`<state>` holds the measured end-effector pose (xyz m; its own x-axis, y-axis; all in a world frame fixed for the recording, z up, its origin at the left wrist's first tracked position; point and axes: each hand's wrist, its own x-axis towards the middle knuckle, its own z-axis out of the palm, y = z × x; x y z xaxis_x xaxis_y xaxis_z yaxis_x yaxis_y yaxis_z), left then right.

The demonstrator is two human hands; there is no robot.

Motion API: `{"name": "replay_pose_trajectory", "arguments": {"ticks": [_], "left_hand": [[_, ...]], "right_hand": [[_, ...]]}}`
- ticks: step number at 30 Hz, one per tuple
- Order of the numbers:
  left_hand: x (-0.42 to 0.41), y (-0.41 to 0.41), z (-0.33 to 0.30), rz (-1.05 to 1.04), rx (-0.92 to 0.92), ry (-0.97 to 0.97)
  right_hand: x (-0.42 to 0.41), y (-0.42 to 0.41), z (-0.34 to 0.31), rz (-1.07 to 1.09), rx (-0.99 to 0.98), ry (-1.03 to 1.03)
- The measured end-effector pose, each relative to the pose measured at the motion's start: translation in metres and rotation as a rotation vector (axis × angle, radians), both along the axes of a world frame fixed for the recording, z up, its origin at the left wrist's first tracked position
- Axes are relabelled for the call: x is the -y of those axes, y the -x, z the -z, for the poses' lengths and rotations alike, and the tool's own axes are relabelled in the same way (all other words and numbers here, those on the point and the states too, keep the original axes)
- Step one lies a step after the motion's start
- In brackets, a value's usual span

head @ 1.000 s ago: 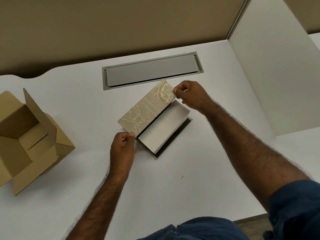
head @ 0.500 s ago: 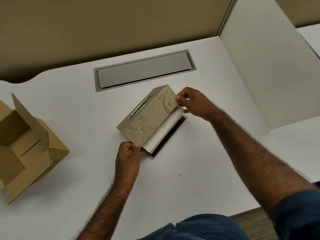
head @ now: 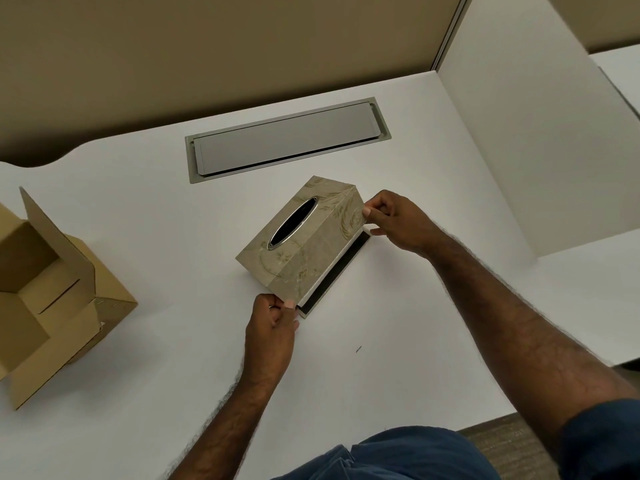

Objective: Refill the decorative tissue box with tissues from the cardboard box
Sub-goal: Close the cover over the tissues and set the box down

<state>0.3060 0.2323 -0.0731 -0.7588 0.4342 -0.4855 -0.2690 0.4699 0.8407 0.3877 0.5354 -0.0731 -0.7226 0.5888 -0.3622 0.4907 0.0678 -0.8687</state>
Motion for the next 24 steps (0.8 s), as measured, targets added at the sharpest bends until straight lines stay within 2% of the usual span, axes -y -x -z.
{"name": "replay_pose_trajectory", "arguments": {"ticks": [10, 24], "left_hand": [[-0.001, -0.009, 0.007, 0.086, -0.191, 0.147], [-0.003, -0.017, 0.016, 0.128, -0.366, 0.134]], "right_hand": [[-0.003, -0.013, 0.014, -0.035, 0.007, -0.050], [0.001, -0.028, 0.026, -0.055, 0.121, -0.299]]}}
